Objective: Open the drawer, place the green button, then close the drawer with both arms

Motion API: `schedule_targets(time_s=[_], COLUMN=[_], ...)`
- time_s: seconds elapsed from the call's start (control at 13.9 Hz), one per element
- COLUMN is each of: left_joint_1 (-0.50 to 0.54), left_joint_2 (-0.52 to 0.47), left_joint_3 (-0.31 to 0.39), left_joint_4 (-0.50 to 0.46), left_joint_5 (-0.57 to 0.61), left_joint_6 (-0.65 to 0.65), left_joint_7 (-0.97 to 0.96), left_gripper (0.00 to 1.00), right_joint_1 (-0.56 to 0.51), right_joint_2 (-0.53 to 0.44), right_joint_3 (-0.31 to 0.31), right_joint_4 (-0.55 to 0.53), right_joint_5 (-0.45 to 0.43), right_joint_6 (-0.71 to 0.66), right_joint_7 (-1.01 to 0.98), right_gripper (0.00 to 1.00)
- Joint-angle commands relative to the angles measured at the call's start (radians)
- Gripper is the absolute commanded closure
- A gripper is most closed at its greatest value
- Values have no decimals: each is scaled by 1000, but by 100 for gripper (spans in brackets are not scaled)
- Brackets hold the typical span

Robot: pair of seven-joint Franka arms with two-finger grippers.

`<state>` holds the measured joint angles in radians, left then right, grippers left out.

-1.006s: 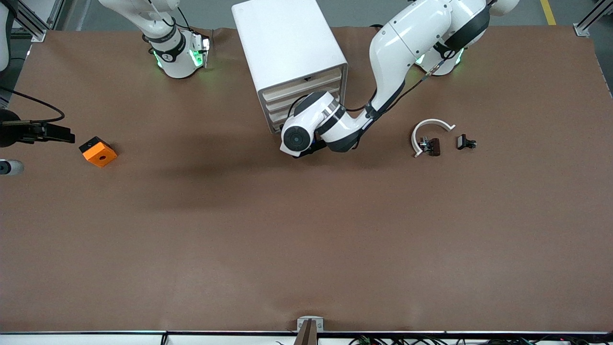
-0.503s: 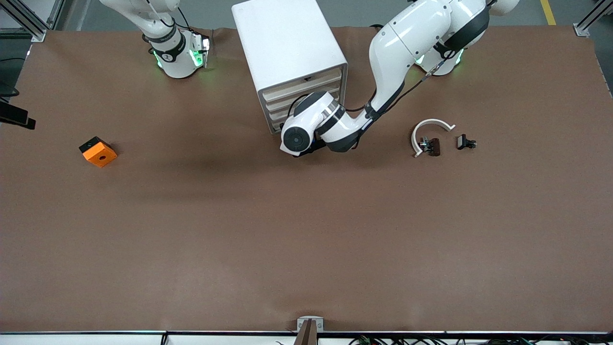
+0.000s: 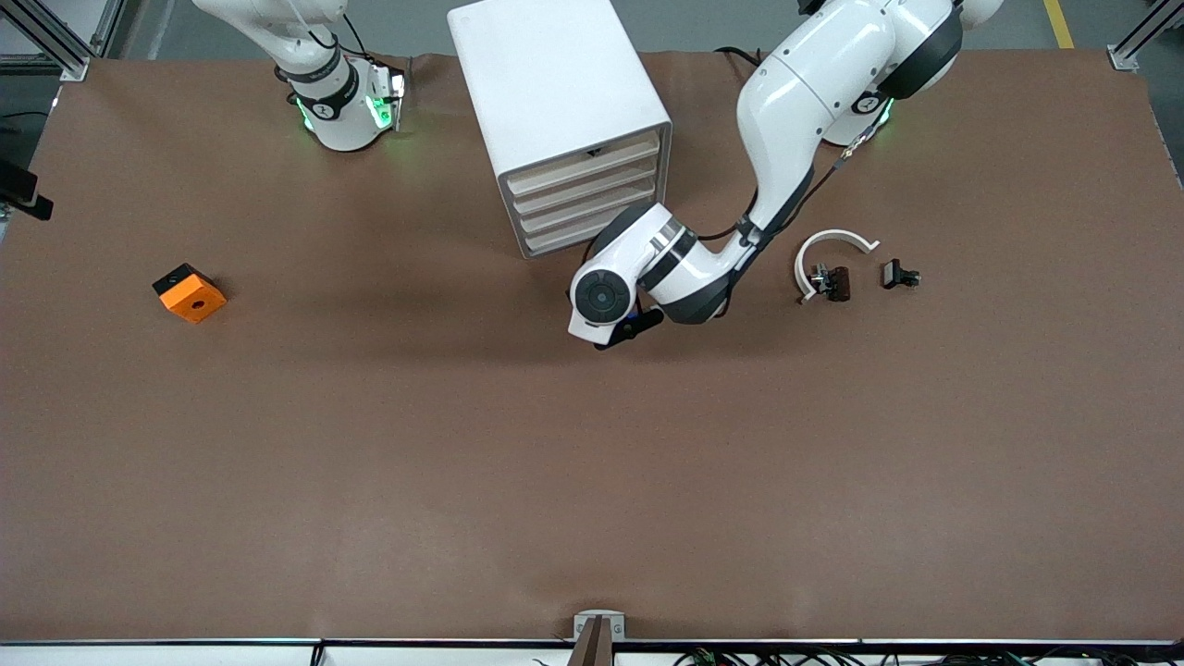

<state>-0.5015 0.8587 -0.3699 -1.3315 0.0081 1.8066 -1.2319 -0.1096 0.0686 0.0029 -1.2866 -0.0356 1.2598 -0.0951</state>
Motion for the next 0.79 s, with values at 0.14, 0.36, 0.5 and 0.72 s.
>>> schedule_targets(time_s=[0.14, 0.36, 0.5, 0.72], left_joint_1=[87, 185, 227, 276], left_joint_2=[-90, -164, -197, -227], left_joint_3=[25, 26, 26, 25], left_joint_4=[-6, -8, -9, -15], left_joint_5=[96, 101, 137, 142], left_joint_6=[-10, -12, -15, -23], left_joint_7=[40, 107, 176, 262], left_gripper=[0, 0, 0, 0], right_joint_1=[-2, -2, -1, -1], right_joint_2=[-133, -136, -138, -136], right_joint_3=[2, 0, 0, 0], right_joint_4=[-217, -226, -227, -227], right_joint_5=[22, 28, 34, 52], right_joint_6=[56, 61, 67, 96], right_joint_7=[12, 12, 12, 31], right_gripper=[0, 0, 0, 0])
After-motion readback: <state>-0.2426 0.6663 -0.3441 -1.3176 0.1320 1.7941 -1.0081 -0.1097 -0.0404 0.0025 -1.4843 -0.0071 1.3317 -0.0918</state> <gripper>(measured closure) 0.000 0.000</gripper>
